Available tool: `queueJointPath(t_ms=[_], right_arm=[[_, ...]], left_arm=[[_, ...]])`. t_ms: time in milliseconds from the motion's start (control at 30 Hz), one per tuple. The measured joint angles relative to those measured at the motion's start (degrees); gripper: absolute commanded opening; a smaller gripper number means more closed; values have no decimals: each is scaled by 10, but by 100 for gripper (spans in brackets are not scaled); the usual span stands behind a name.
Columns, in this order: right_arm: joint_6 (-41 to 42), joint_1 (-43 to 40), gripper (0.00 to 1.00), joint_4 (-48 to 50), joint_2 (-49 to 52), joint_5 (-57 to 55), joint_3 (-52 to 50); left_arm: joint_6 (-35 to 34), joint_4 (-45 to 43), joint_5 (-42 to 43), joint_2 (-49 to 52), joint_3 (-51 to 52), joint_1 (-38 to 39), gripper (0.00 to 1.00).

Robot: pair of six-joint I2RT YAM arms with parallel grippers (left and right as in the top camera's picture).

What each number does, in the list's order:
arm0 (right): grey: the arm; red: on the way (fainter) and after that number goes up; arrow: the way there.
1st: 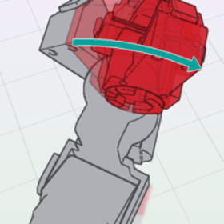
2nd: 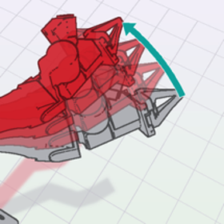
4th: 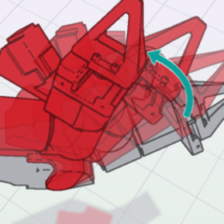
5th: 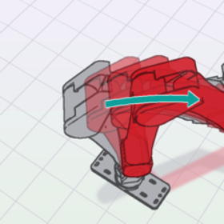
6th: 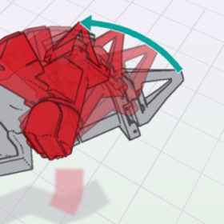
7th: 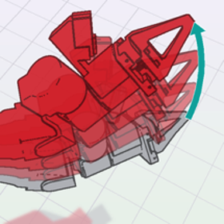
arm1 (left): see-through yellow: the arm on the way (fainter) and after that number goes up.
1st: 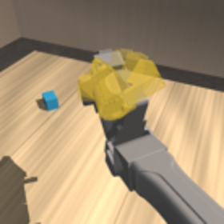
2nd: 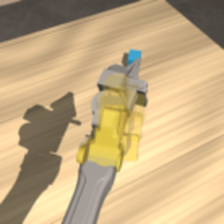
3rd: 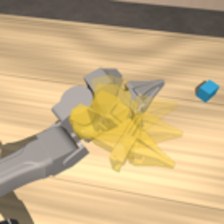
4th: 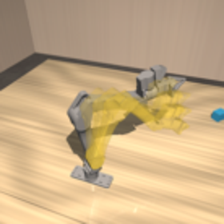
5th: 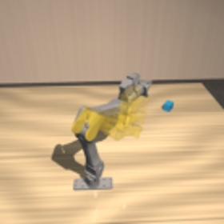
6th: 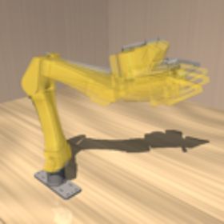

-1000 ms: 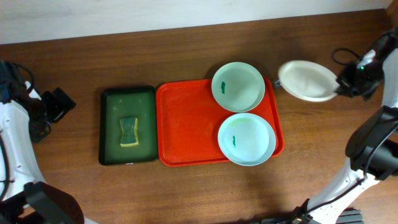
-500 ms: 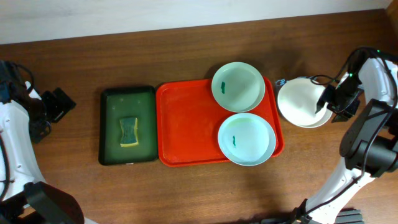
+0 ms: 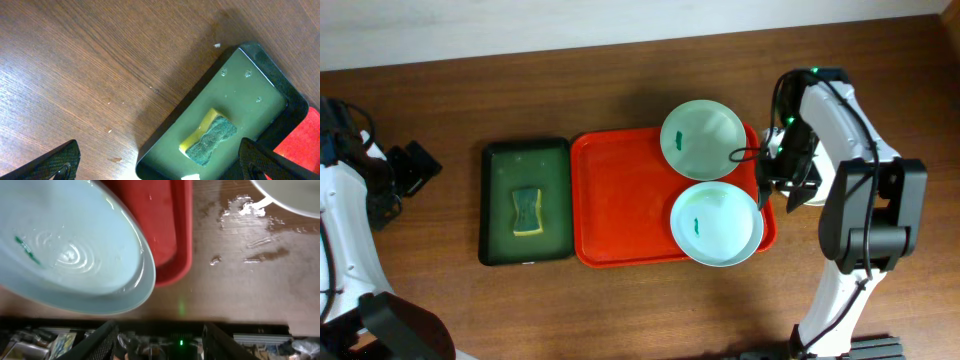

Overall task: Clean dirty plates on tray and stack at the side
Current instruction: 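Move right gripper back and grip the light blue plate rim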

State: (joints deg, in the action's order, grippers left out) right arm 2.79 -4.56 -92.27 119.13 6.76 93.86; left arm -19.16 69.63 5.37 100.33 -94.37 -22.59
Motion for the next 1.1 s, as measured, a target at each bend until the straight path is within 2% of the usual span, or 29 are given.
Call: queueJointPath(t_ms=[33, 67, 100, 200, 233, 467, 600, 733, 867, 900, 1000, 1100], right_arm=[[0, 3, 54, 13, 0, 0, -14], [0, 7, 47, 45, -3, 0, -34], [0, 8, 33, 65, -3, 0, -51], [-1, 20, 9, 143, -2, 0, -127], [2, 22, 4, 152, -2, 0, -134], [2, 29, 4, 172, -4, 41, -135], [7, 86, 4, 213, -15, 143, -135], [105, 170, 4, 317, -17, 203, -136], [206, 230, 4, 376, -17, 159, -136], [225, 249, 10, 377, -18, 133, -136], [246, 273, 14, 382, -18, 90, -136], [252, 273, 14, 391, -18, 76, -136]], left_arm=[[0, 0, 0, 0, 0, 0, 99], [0, 0, 0, 0, 0, 0, 99], [0, 1, 0, 0, 0, 0, 99], [0, 0, 0, 0, 0, 0, 99], [0, 0, 0, 0, 0, 0, 99], [0, 0, 0, 0, 0, 0, 99], [0, 0, 0, 0, 0, 0, 99], [0, 0, 0, 0, 0, 0, 99], [0, 0, 0, 0, 0, 0, 99], [0, 0, 0, 0, 0, 0, 99], [0, 0, 0, 0, 0, 0, 99], [0, 0, 0, 0, 0, 0, 99]])
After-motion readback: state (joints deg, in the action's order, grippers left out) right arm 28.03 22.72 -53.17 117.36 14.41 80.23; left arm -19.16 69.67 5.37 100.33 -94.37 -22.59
